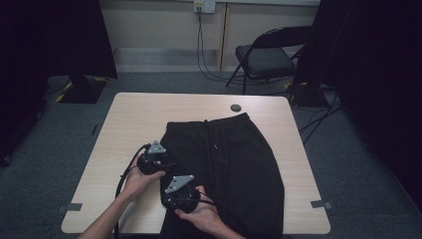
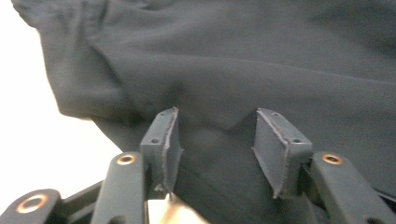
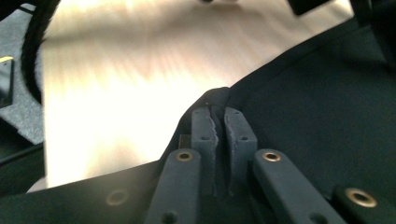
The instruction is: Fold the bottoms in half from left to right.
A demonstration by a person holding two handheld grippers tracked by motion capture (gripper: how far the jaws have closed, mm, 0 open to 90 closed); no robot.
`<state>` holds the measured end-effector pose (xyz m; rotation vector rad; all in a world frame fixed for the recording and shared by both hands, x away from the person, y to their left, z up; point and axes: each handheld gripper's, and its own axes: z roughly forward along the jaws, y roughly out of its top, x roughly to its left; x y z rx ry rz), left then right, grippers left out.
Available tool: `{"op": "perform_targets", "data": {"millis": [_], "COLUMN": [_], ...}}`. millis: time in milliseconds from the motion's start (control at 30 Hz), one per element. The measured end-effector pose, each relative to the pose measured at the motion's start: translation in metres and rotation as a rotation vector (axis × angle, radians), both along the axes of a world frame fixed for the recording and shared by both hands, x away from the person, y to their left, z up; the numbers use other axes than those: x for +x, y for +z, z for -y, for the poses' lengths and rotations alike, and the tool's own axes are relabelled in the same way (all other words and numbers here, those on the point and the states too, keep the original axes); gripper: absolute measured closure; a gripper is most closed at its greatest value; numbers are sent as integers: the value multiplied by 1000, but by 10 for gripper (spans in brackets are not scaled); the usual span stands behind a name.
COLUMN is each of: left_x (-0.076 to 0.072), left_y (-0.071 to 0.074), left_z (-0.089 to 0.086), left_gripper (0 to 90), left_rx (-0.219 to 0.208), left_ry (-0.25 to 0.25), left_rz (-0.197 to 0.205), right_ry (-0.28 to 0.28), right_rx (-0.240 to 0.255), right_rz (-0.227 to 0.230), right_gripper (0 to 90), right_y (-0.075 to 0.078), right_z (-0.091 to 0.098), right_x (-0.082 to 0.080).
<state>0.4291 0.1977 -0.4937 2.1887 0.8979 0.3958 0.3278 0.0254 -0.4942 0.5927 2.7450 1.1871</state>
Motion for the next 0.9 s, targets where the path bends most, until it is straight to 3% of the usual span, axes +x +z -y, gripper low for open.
{"op": "perform_targets", "data": {"millis": [100,233,267,300,333,533,600,667,700,900], "left_x": [0,0,-1,-1,-1,-1,-1,-1,-1,-1], "left_y": [0,0,0,0,0,-1,-1,-1,-1,-1], "left_z": [-2,0,2,3,3,3,3,2,2,2], "left_gripper": [437,432,432,445,449,448,448,448,448,447], "left_rx": [7,0,6,0,-2,-2,-3,-3,-2,-8], "left_ry": [33,8,4,5,8,12,11,7,5,5], "left_rz": [-12,-15,-9,-13,-16,-10,-11,-13,-9,-9], "right_ry": [47,74,72,73,74,46,25,14,16,16], "right_rx": [-11,-34,-43,-45,0,51,53,0,-21,-39], "right_rz": [3,10,5,5,2,19,13,51,48,44], "right_gripper": [861,851,822,718,668,618,658,664,659,421], "right_y": [1,2,3,6,12,30,27,20,15,0], "right_z": [11,22,25,28,28,10,1,-4,-5,-5], "right_x": [-7,-15,-16,-17,-16,0,9,12,14,9]}}
